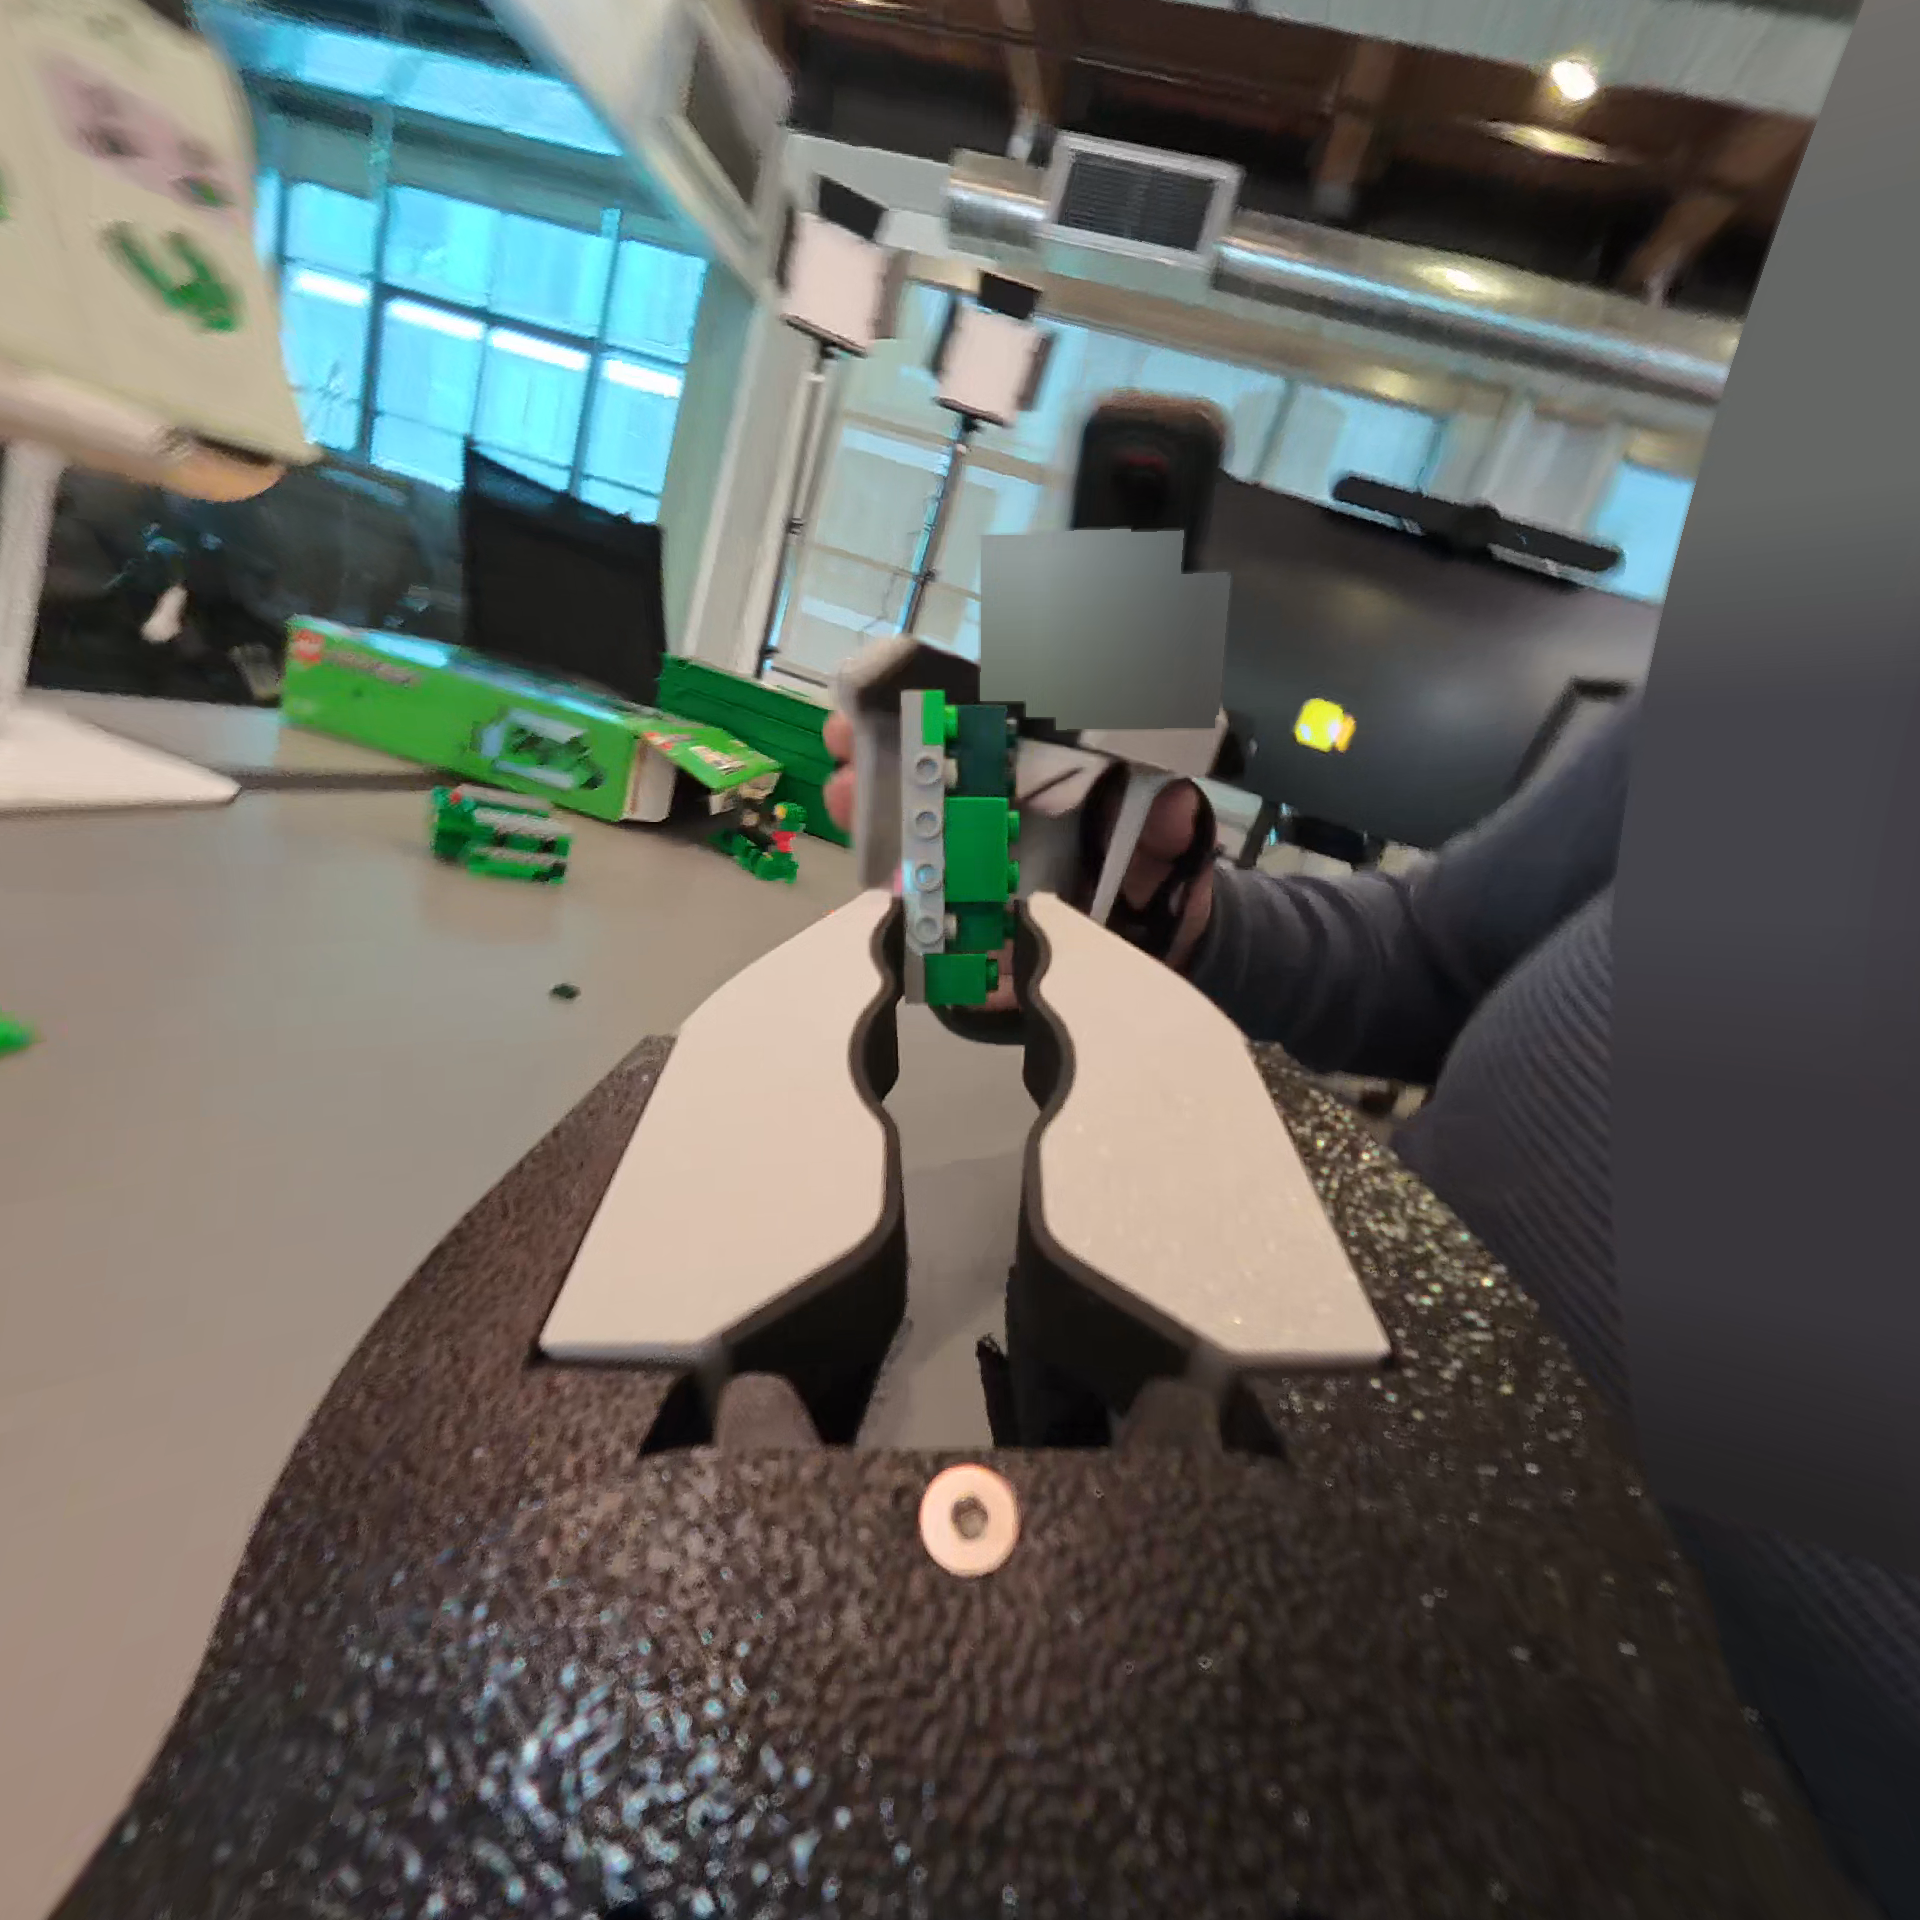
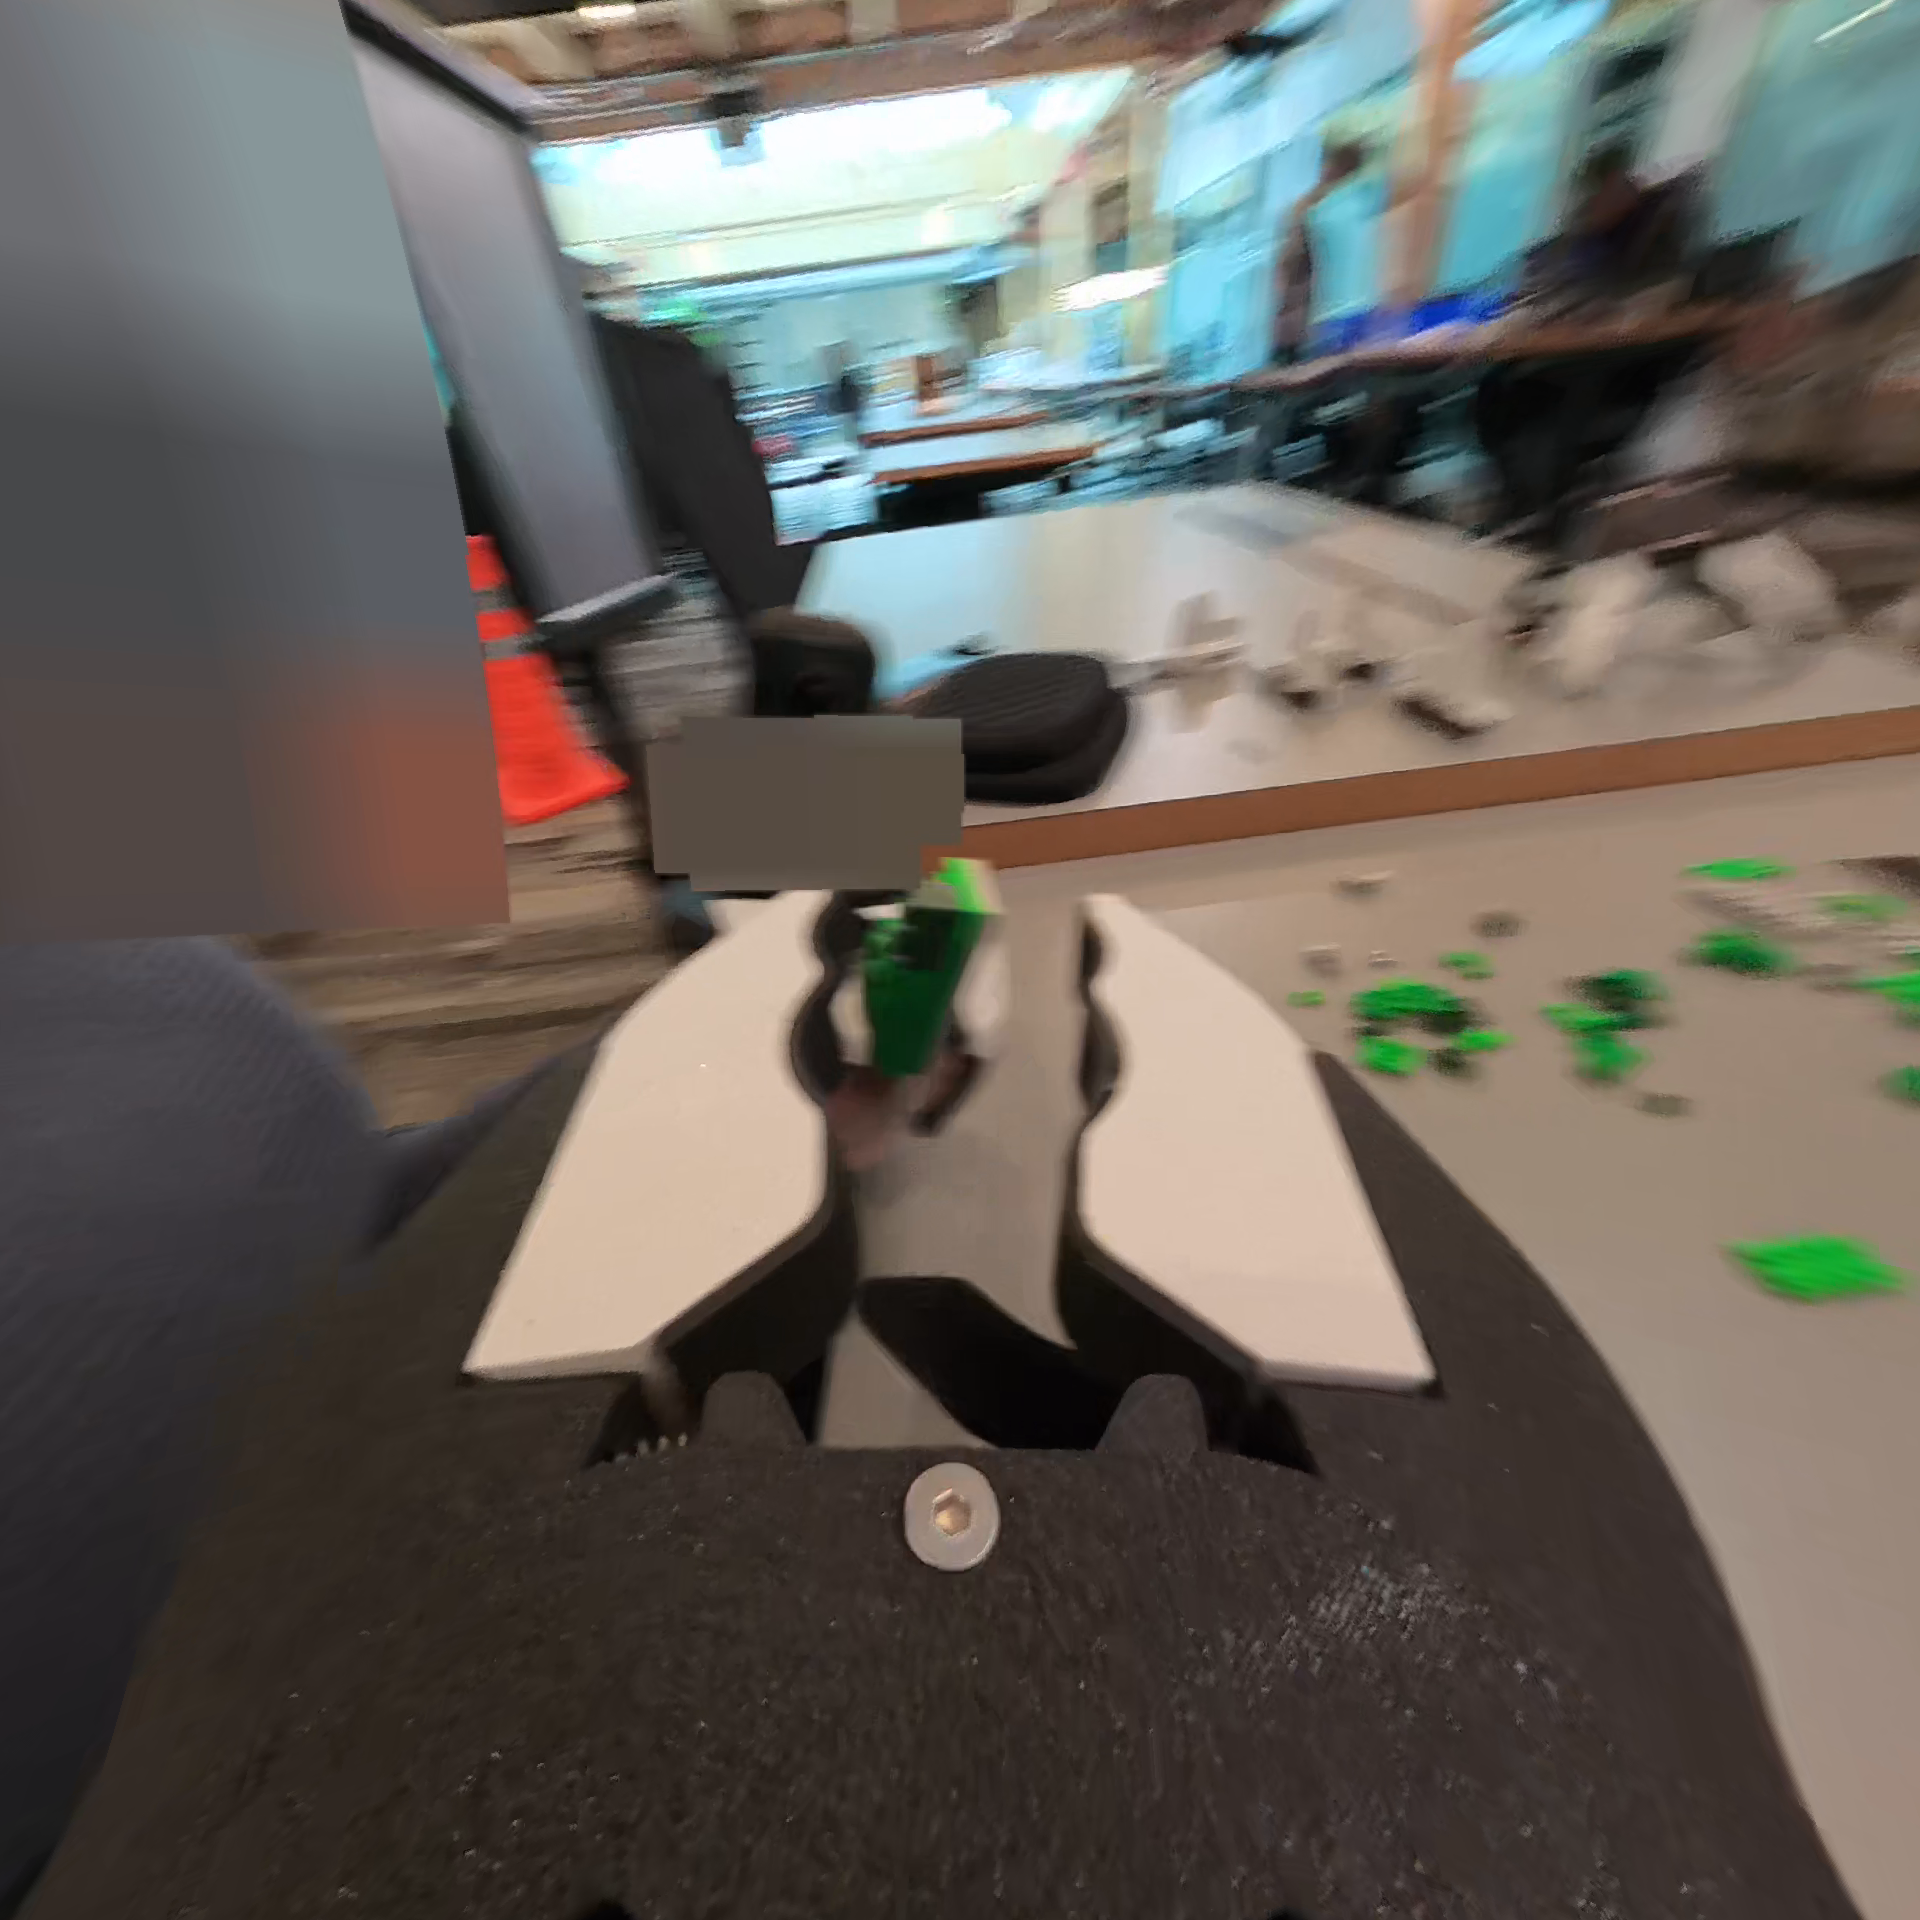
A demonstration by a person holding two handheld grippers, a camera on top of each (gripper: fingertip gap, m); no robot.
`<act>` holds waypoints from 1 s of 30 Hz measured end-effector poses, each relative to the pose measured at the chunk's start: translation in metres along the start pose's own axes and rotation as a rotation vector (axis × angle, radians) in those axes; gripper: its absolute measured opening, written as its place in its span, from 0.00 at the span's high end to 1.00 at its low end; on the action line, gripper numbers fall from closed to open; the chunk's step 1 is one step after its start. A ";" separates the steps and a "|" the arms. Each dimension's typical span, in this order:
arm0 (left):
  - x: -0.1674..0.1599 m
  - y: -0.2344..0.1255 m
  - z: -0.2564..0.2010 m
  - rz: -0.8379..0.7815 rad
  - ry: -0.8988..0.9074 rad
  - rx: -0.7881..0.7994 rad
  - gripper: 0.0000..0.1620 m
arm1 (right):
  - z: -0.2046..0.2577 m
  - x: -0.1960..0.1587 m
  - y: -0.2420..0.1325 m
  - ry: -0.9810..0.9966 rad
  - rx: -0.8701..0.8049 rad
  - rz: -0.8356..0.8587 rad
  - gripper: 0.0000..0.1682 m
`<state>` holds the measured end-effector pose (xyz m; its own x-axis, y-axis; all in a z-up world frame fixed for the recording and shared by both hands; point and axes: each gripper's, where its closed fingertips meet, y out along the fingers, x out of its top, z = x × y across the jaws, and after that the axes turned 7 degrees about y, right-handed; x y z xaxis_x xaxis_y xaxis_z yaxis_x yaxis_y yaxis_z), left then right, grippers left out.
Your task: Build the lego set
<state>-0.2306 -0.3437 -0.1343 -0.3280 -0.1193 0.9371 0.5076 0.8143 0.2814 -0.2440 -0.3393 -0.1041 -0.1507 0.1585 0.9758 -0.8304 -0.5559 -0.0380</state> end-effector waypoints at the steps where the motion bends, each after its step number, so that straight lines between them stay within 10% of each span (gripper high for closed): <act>1: 0.002 -0.003 0.004 -0.016 -0.022 0.014 0.88 | -0.011 0.002 -0.003 -0.025 -0.063 -0.020 0.69; 9: 0.011 -0.024 0.037 -0.142 -0.148 0.176 0.89 | -0.081 0.000 -0.011 -0.101 -0.377 -0.208 0.69; 16: -0.017 -0.013 0.048 0.053 -0.129 0.296 0.89 | -0.124 -0.015 0.004 -0.244 -0.511 -0.259 0.75; 30: -0.014 -0.015 0.050 0.013 -0.153 0.304 0.89 | -0.129 -0.018 0.004 -0.236 -0.516 -0.257 0.80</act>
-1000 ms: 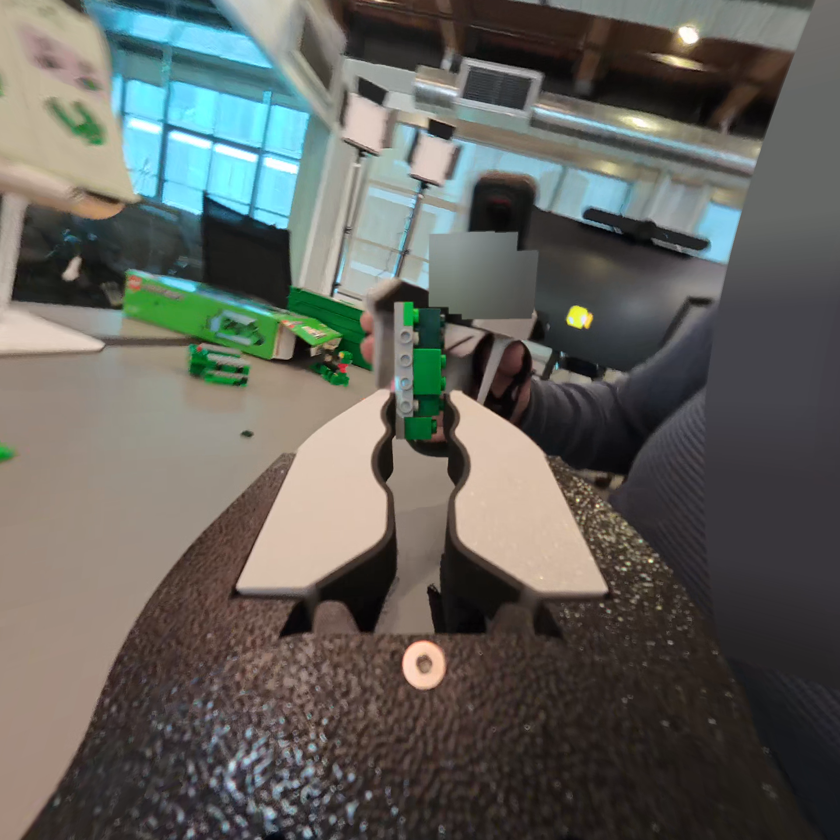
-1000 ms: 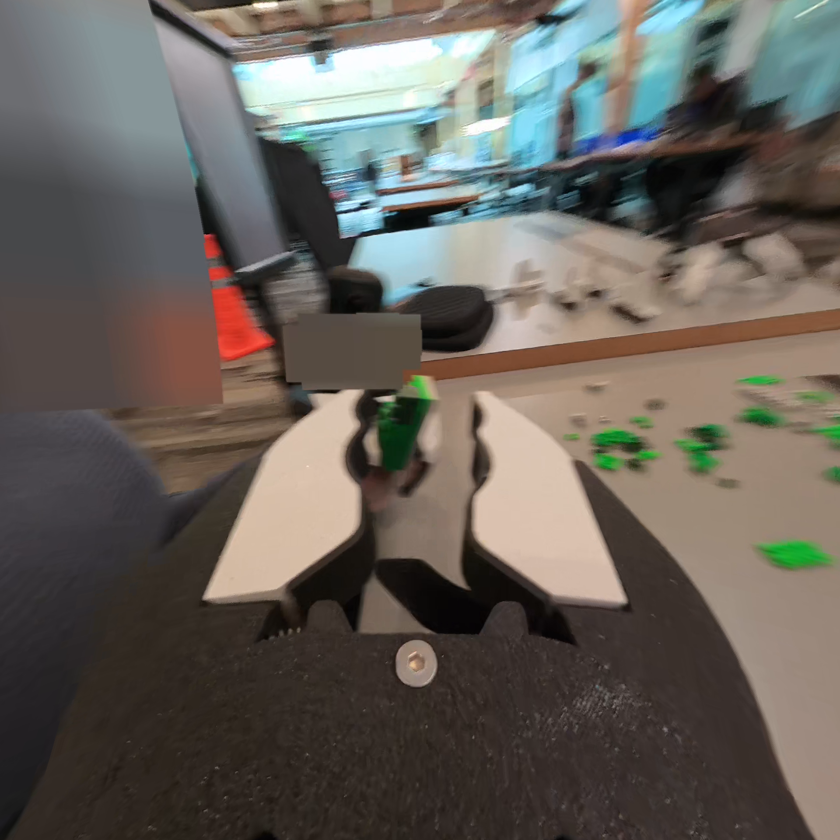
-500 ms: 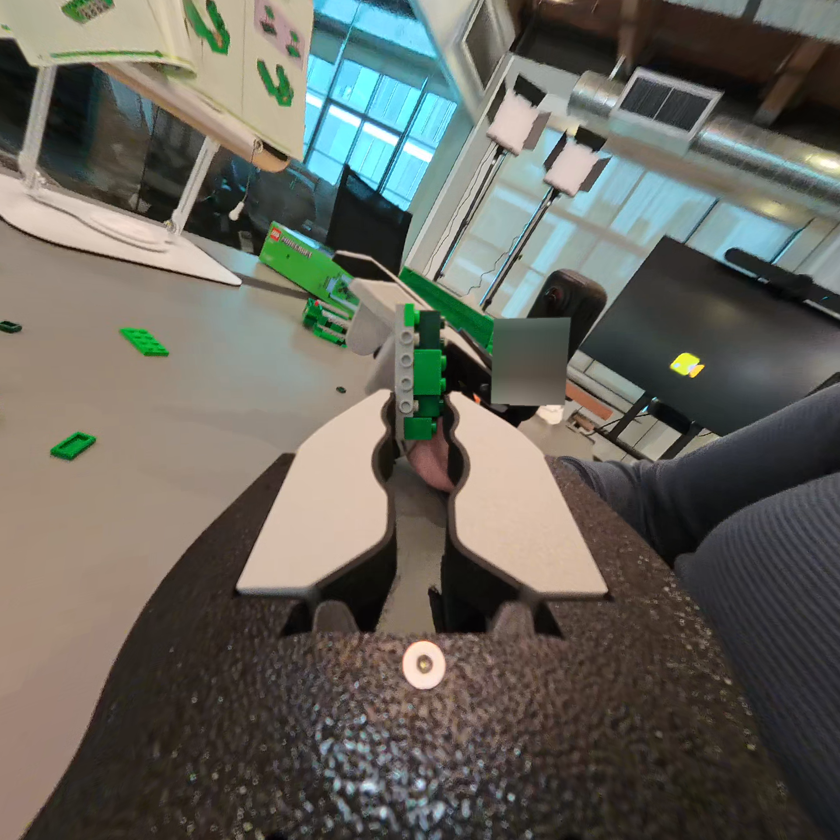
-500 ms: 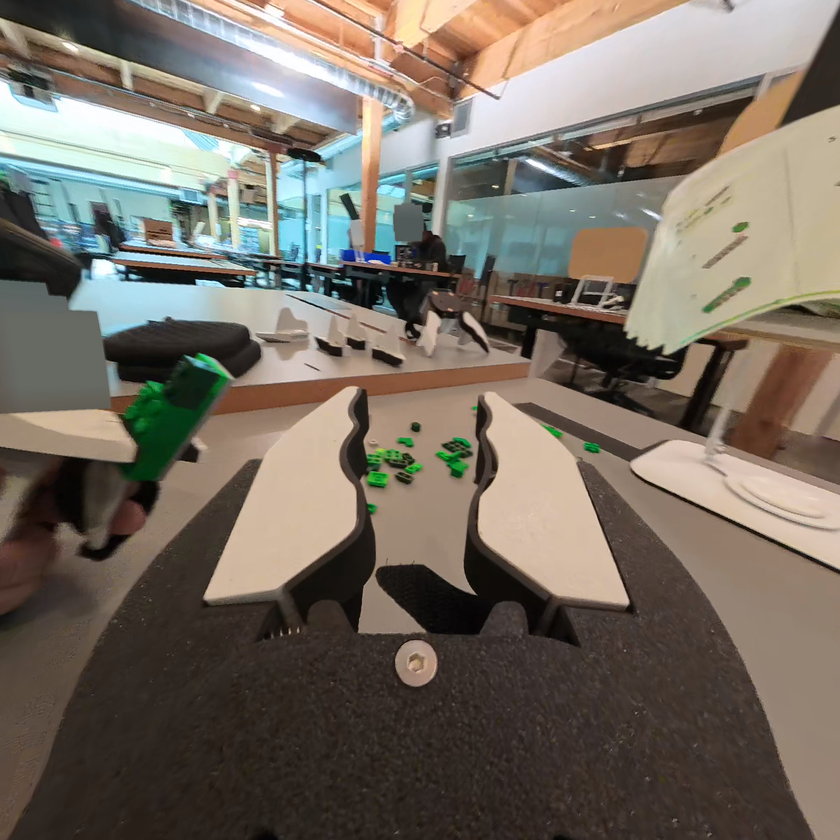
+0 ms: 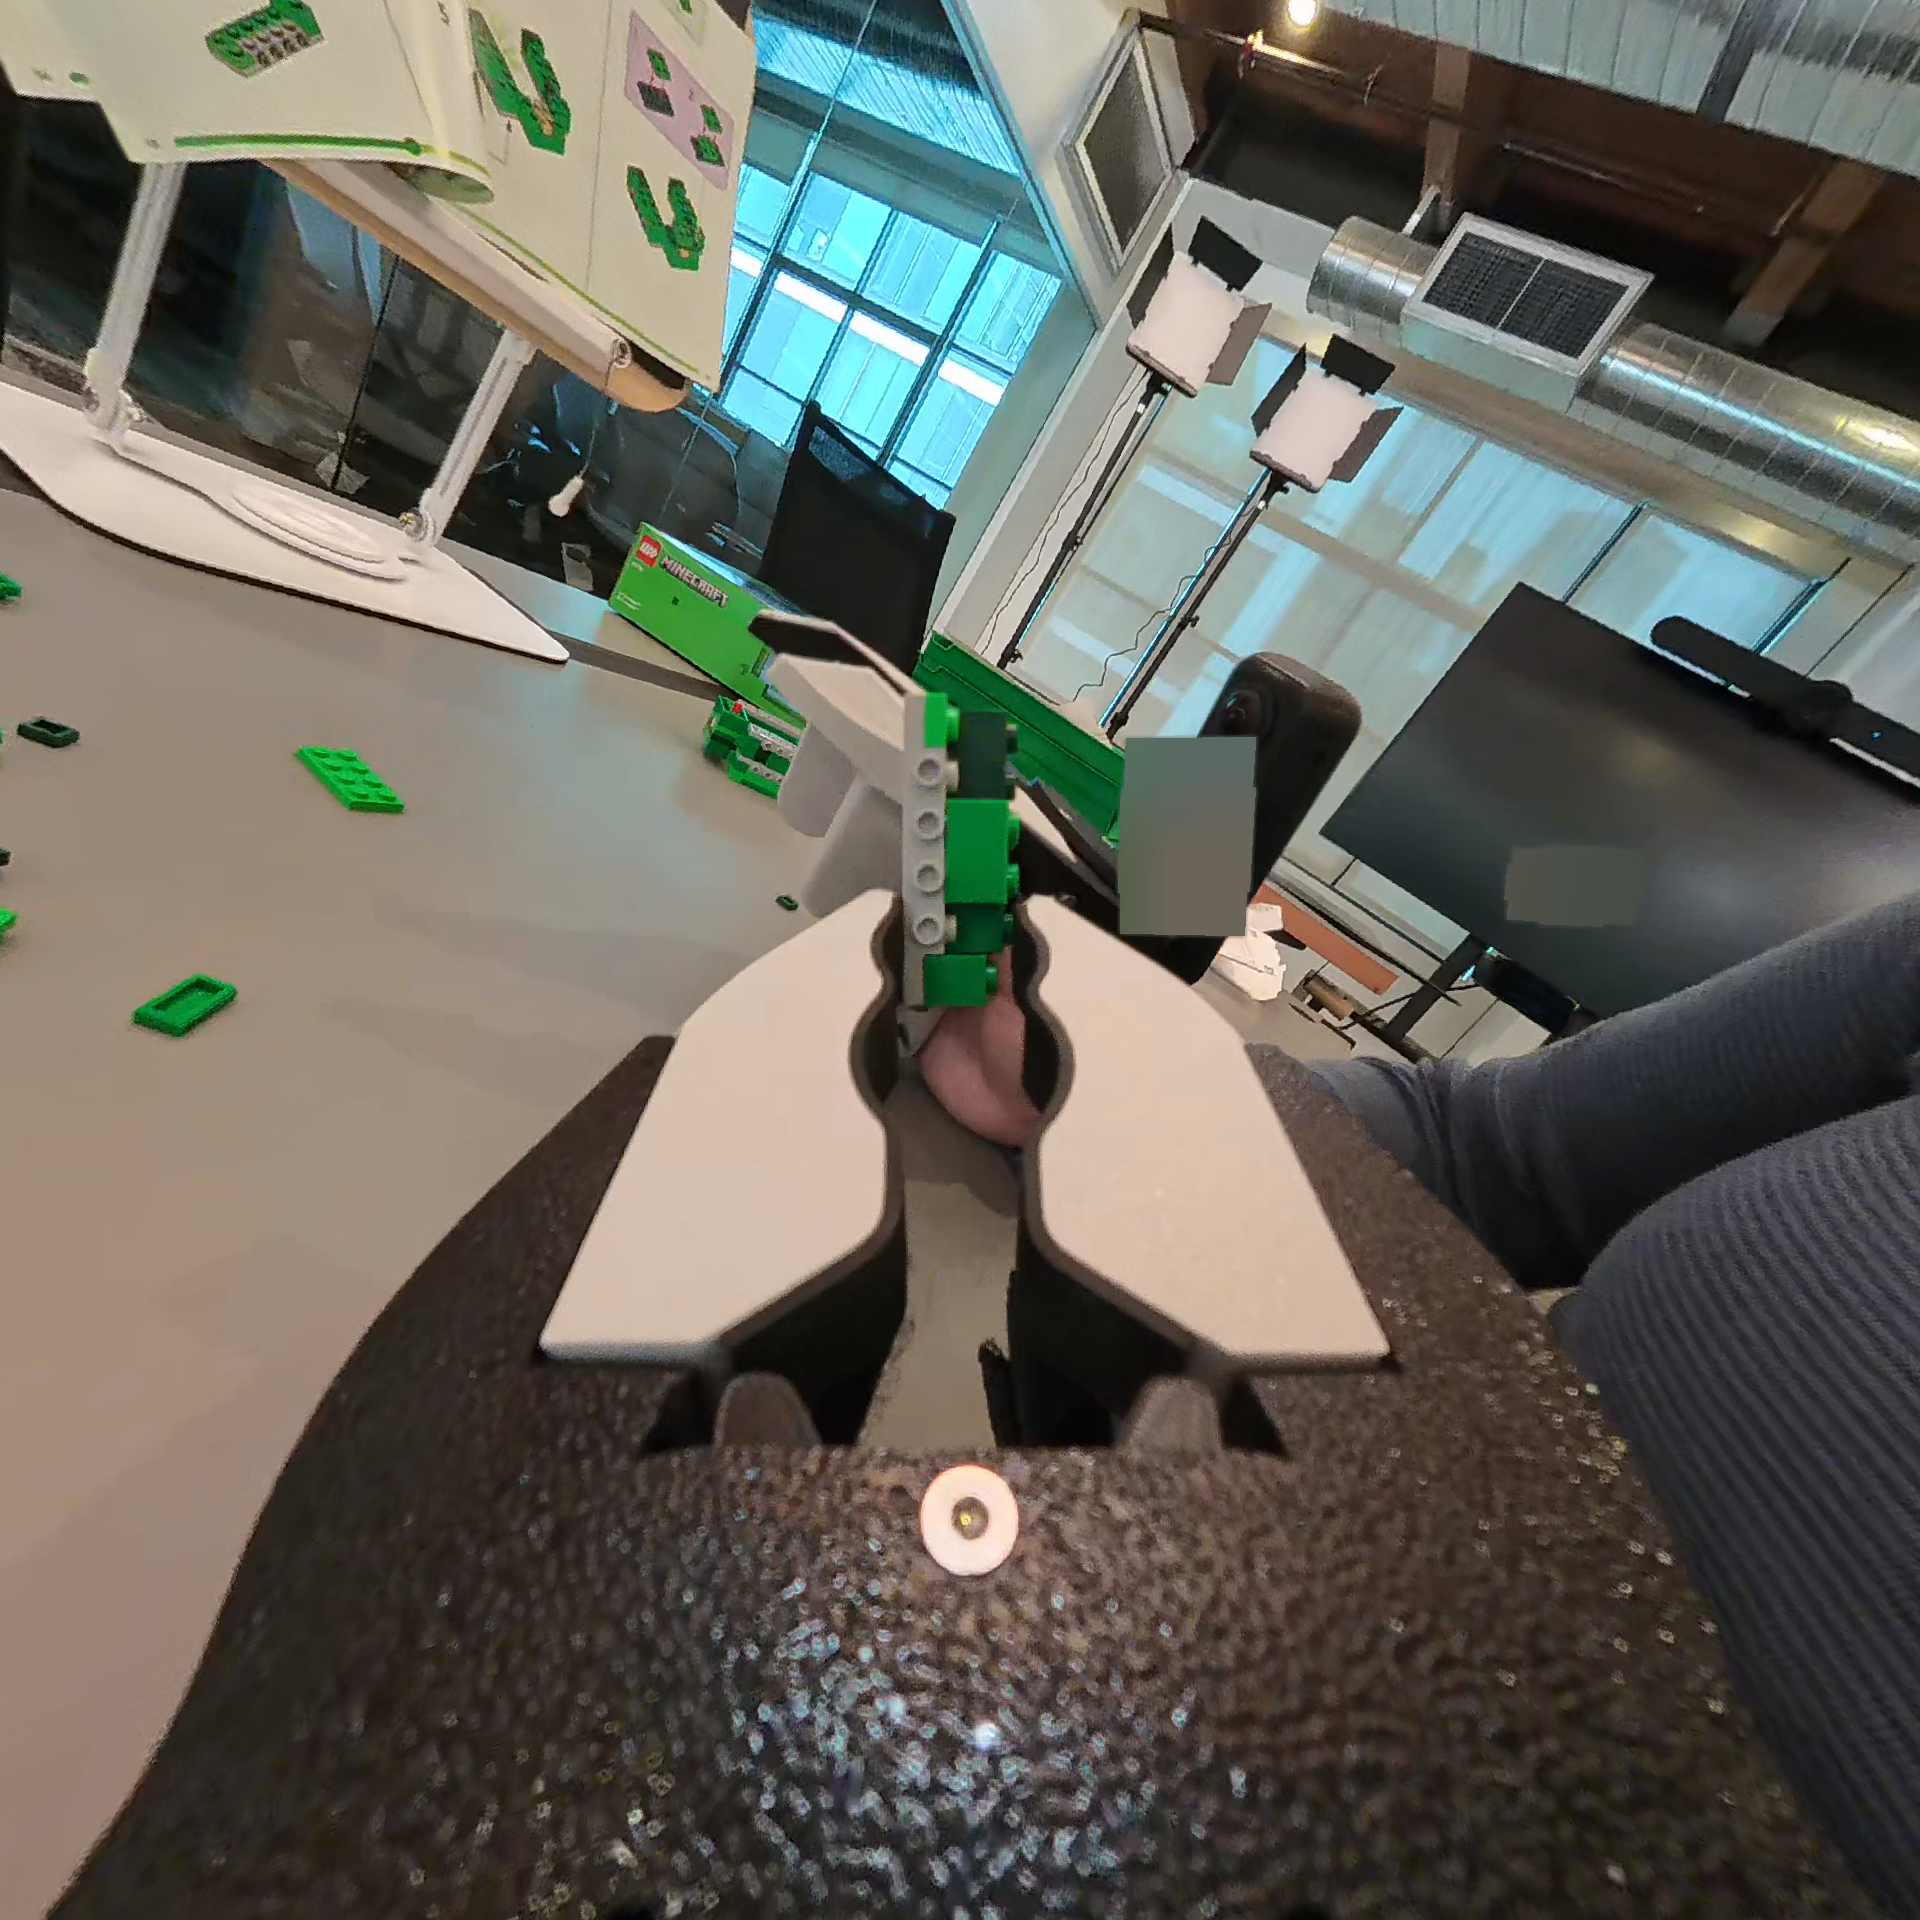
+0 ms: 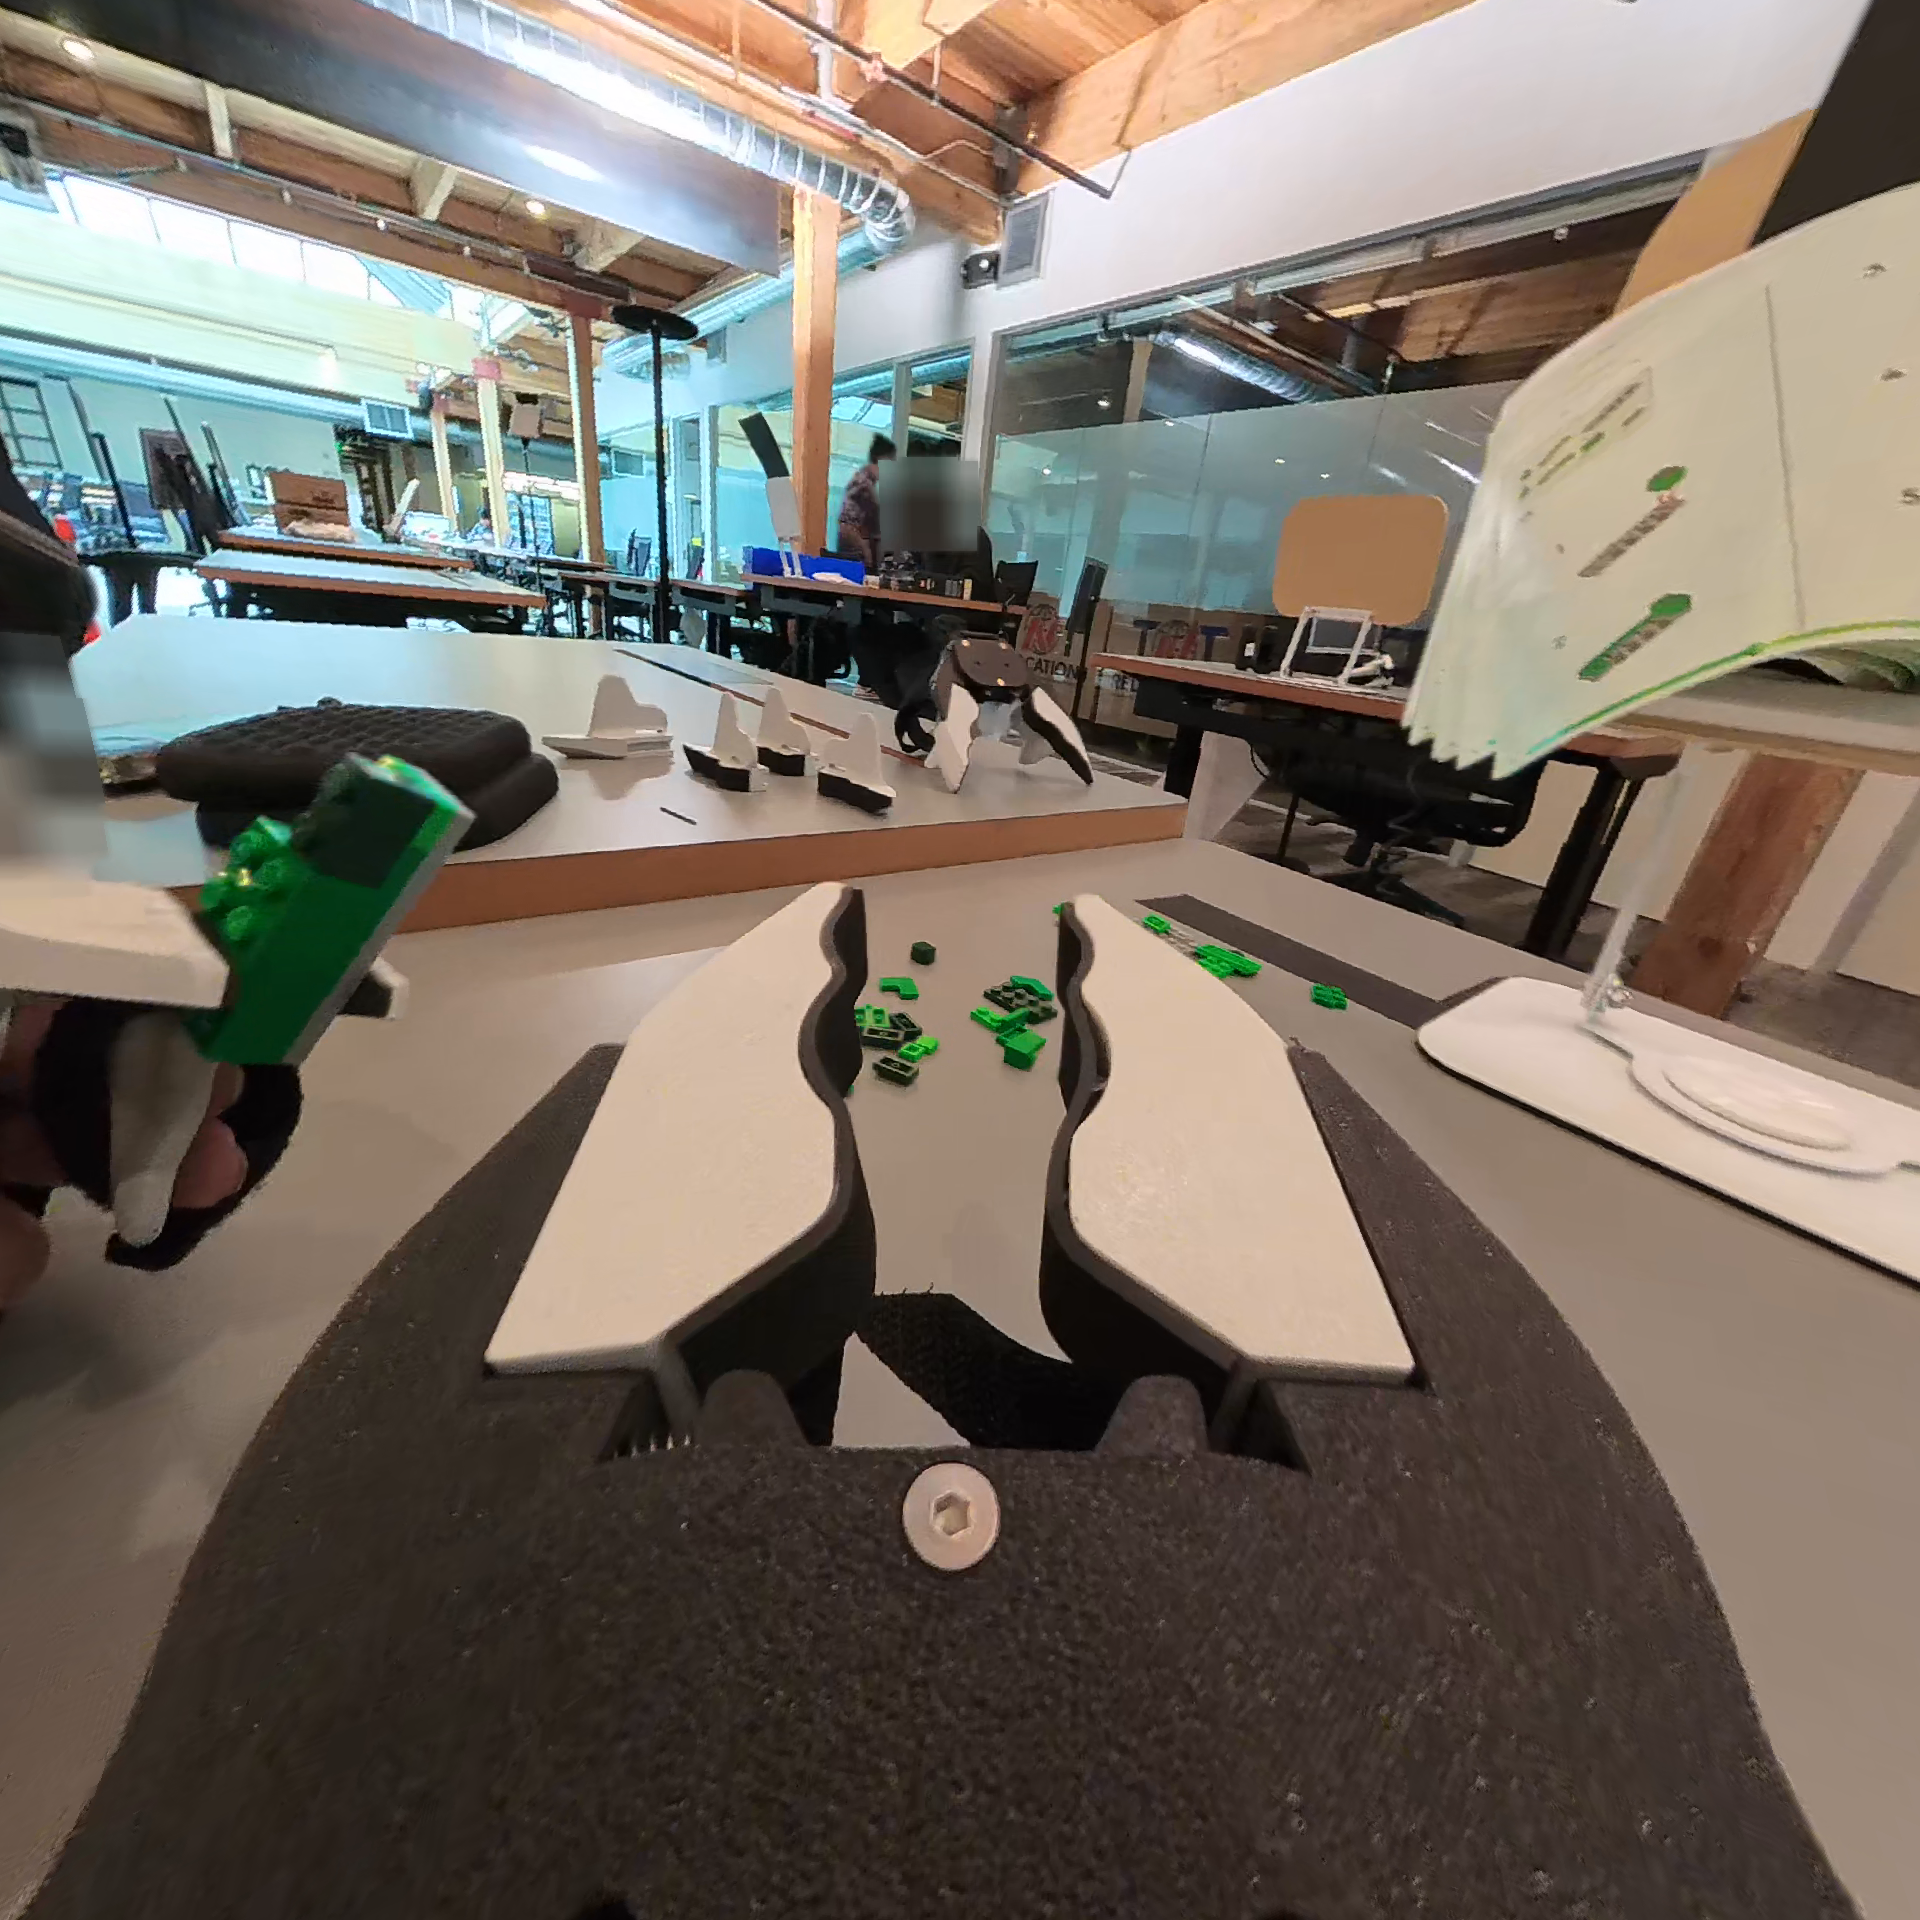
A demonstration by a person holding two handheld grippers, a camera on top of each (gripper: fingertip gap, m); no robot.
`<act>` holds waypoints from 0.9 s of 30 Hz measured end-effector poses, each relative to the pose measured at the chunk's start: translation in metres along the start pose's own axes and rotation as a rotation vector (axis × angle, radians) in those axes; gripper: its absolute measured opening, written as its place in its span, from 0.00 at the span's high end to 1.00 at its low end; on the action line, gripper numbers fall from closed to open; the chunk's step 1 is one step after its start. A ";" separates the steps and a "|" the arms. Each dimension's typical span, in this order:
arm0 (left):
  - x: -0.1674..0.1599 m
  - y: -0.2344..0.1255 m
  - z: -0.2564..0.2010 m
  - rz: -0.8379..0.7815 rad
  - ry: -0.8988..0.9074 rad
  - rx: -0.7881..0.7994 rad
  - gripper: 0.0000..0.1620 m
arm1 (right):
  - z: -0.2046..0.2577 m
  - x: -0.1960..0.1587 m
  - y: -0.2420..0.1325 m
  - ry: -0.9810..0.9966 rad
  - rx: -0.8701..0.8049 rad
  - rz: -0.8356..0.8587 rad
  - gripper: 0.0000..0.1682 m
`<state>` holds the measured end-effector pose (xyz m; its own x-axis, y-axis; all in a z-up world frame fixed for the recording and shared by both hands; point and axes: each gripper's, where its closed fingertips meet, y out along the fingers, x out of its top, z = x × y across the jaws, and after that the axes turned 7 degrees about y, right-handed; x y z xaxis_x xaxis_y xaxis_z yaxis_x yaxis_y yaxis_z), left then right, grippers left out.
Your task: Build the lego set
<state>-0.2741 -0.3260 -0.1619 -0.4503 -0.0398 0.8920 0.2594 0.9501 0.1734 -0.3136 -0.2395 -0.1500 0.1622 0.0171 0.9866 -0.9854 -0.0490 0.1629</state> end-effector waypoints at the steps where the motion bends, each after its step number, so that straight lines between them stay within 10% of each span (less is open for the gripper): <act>1: 0.001 0.000 0.000 -0.008 -0.008 -0.004 0.89 | 0.002 0.000 0.000 -0.012 0.008 -0.002 0.80; 27: -0.007 0.005 0.002 0.046 -0.014 0.022 0.89 | 0.002 -0.005 0.001 -0.031 0.007 0.025 0.83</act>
